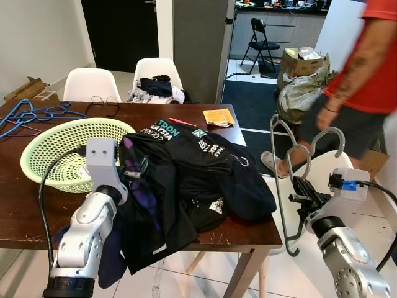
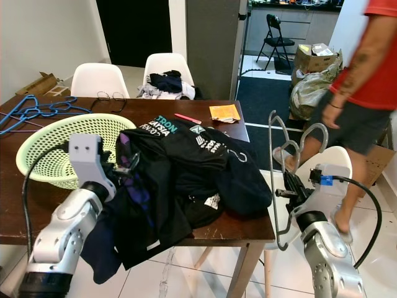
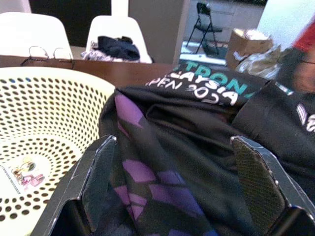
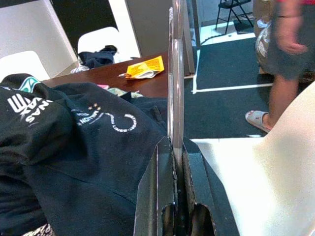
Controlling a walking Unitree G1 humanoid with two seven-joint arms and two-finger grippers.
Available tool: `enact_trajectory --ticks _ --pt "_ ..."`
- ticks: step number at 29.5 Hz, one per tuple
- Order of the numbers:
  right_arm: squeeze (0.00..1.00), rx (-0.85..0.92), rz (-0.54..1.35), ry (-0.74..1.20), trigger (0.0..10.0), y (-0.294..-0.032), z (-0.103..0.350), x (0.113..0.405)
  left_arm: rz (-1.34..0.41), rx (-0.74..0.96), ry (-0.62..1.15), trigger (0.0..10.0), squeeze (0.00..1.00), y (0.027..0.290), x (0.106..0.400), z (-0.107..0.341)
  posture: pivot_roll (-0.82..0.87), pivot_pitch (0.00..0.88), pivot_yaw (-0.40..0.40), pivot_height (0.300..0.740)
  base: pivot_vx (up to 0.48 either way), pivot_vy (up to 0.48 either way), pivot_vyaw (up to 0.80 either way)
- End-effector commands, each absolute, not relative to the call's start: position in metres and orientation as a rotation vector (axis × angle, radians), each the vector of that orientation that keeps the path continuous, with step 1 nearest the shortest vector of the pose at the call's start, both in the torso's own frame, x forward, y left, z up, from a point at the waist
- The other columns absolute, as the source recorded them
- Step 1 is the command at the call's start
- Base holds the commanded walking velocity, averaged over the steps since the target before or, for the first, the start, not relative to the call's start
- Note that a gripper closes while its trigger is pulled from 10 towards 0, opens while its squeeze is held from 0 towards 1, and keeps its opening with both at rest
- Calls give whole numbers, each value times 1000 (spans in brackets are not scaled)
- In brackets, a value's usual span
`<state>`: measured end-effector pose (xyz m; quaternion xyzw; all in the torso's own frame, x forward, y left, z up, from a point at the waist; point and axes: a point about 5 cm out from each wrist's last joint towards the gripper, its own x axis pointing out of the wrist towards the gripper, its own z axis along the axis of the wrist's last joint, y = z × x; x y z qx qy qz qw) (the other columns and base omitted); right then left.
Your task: Hang hanger
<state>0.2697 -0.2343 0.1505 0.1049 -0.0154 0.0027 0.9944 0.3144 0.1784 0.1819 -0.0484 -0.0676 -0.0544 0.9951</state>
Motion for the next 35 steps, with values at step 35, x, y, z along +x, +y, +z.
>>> enact_trajectory --ticks 35 --pt "0 171 4 -28 10000 -246 159 263 23 -221 86 10000 0 224 403 212 -52 56 -44 740 0 0 0"
